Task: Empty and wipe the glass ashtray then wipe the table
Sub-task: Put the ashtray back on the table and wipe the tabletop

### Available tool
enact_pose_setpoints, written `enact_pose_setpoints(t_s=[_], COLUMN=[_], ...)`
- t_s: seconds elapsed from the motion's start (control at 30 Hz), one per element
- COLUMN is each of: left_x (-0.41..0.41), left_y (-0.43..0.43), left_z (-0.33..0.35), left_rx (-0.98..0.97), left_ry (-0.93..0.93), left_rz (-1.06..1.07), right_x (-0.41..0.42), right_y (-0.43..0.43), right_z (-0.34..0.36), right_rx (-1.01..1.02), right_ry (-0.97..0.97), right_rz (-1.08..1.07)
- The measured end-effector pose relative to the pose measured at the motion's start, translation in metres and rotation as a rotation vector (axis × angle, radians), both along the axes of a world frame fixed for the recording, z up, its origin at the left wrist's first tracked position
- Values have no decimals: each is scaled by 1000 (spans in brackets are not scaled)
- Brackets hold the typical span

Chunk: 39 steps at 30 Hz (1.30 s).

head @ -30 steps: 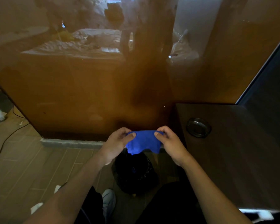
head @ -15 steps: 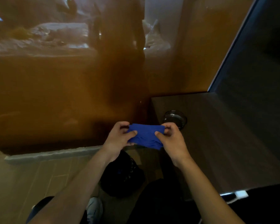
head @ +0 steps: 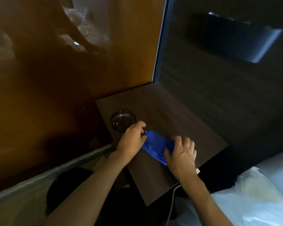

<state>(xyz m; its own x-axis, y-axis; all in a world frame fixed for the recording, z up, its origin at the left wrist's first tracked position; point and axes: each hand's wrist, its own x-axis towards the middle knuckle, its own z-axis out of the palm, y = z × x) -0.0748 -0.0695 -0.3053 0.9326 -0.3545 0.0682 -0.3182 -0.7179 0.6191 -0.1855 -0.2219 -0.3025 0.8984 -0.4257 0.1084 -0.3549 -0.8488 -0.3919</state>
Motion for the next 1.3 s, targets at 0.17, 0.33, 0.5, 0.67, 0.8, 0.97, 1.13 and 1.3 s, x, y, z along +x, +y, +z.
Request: enact_pose_setpoints(t_s=[0.17,0.33,0.5,0.67,0.8,0.97,1.13,1.3], left_x=[17,34,55,106,154,206,235,247], left_y=[46,61,41,1,-40,-88,-120,-129], left_z=[-2,-5,-4,4,12,17,18,13], left_rx=[-24,-49,-67,-112,-137,-177,-174,-164], left_ry=[-296,135,77,80,88,87,73,68], left_rz=[162,217,233,133,67,53,28,-39], right_x=[3,3,21,70,118,172,215,234], right_y=[-2,11,7,-16,-44,-67,-81,-90], right_z=[-13,-30,-17,-11,-9,-4,-7,-4], right_rx=[-179,-300,-86,-105,-121,-76,-104,-106], right_ry=[-58,196,302,304,314,341,340,345], right_rz=[556,534,503,433,355,291,214,184])
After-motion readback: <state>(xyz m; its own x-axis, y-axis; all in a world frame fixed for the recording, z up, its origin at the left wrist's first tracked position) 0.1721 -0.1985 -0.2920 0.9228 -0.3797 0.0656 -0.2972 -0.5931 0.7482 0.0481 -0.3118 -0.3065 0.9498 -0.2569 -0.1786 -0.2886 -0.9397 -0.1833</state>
